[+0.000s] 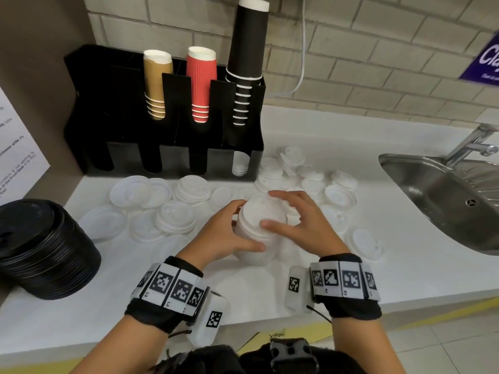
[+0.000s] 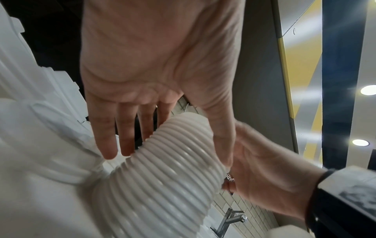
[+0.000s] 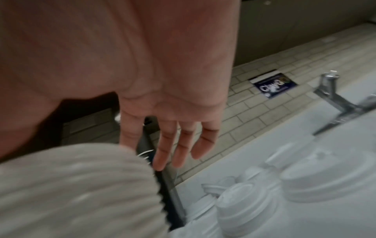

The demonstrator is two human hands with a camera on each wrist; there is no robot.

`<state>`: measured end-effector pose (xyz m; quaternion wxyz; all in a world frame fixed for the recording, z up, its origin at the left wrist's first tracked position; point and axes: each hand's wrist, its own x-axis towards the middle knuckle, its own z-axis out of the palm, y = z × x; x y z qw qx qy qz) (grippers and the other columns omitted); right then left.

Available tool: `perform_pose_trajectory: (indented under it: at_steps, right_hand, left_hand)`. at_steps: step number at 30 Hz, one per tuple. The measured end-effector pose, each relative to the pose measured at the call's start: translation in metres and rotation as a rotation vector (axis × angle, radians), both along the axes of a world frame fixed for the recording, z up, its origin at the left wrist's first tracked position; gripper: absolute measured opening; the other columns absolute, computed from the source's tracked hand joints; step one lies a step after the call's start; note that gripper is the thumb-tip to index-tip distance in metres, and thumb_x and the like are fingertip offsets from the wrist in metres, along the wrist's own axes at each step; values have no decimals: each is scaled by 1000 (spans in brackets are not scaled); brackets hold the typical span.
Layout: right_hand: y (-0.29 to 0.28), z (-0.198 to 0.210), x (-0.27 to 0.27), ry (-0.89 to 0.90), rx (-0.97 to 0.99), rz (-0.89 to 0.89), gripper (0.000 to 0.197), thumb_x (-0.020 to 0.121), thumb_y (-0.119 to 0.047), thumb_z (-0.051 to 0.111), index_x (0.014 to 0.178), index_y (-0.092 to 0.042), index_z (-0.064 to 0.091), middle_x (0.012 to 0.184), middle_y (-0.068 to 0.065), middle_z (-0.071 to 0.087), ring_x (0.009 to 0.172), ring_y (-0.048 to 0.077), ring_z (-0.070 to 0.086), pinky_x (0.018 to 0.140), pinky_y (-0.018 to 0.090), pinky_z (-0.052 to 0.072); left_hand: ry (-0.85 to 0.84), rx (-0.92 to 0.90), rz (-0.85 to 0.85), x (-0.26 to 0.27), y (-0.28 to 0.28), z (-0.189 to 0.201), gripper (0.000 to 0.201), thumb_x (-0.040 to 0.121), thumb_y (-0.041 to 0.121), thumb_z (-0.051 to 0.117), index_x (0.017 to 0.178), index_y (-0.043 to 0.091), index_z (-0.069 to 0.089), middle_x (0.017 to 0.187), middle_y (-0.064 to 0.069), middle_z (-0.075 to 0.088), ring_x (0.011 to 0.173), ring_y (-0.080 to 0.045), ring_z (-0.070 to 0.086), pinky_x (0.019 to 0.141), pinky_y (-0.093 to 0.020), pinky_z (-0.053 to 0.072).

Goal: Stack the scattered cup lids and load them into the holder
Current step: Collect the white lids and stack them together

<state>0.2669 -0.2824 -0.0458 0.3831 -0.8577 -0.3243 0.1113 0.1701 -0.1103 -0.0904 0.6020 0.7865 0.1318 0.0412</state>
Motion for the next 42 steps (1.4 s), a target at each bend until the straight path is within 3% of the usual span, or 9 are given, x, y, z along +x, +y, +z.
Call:
perform_pose_trajectory:
  at_steps: [6, 11, 14, 18, 23, 28, 33, 37, 42]
  right_hand:
    - [-27, -4, 49, 80, -688, -363, 69, 92, -57, 47, 147, -19, 30, 149, 11, 33, 139, 33, 25, 108, 48, 28]
    - [-27, -11, 53, 75, -866, -371, 62, 96, -50, 43, 144, -13, 35, 149, 11, 31, 138, 32, 25, 104, 45, 32]
    - [-25, -10, 50, 42, -897, -346, 60, 92, -51, 51, 138, -13, 43, 145, 10, 32, 135, 32, 27, 102, 44, 34]
    - [-23, -7, 49, 59, -913, -263, 49, 86, -49, 61, 121, -16, 58, 136, 10, 33, 129, 33, 30, 103, 45, 36]
    - [-21, -7, 50, 53, -841, -197, 44, 83, -32, 70, 118, -10, 56, 132, 11, 40, 118, 30, 49, 100, 42, 45]
    - [-21, -9, 54, 75, -816, -180, 53, 79, -28, 72, 124, -21, 43, 121, 8, 45, 110, 29, 51, 91, 41, 47]
    - [-27, -1, 65, 76, -693, -214, 42, 88, -32, 60, 124, -23, 40, 91, -2, 51, 76, 14, 53, 64, 27, 39]
    - [-31, 1, 67, 104, -679, -144, 66, 74, -39, 77, 128, -30, 41, 118, 4, 49, 101, 22, 53, 82, 32, 42]
    - [-21, -10, 56, 144, -817, -35, 75, 64, -37, 85, 126, -39, 44, 115, -2, 40, 103, 20, 46, 81, 35, 40]
  left_hand:
    - [-2, 21, -6, 1, 4, 3, 92, 57, 33, 93, 133, 40, 41, 115, 31, 46, 102, 5, 50, 77, -13, 41]
    - [2, 23, -14, -2, 2, 3, 95, 57, 35, 92, 134, 42, 38, 117, 32, 44, 105, 3, 50, 81, -14, 40]
    - [-5, 11, -6, -1, -3, 3, 98, 57, 42, 90, 141, 38, 38, 132, 19, 47, 117, -7, 49, 95, -24, 40]
    - [-21, 24, 24, 2, -7, 4, 91, 63, 40, 88, 140, 33, 41, 134, 15, 49, 118, -9, 48, 94, -24, 39]
    - [-29, 23, 42, 2, -6, 1, 82, 61, 31, 91, 127, 40, 44, 120, 26, 48, 107, 2, 48, 85, -17, 40]
    - [-23, 19, 40, 4, -5, 2, 85, 59, 31, 93, 128, 39, 43, 121, 24, 49, 110, 0, 49, 90, -23, 41]
    - [7, 24, 17, 3, -1, 6, 96, 57, 34, 93, 133, 47, 35, 117, 30, 44, 107, 4, 48, 85, -17, 40]
    - [17, 24, 19, 3, 0, 7, 100, 58, 33, 93, 139, 43, 35, 120, 26, 45, 116, -7, 49, 96, -27, 40]
    - [23, 37, 12, 2, -3, 5, 97, 61, 36, 91, 141, 41, 36, 118, 27, 44, 120, -10, 47, 98, -28, 40]
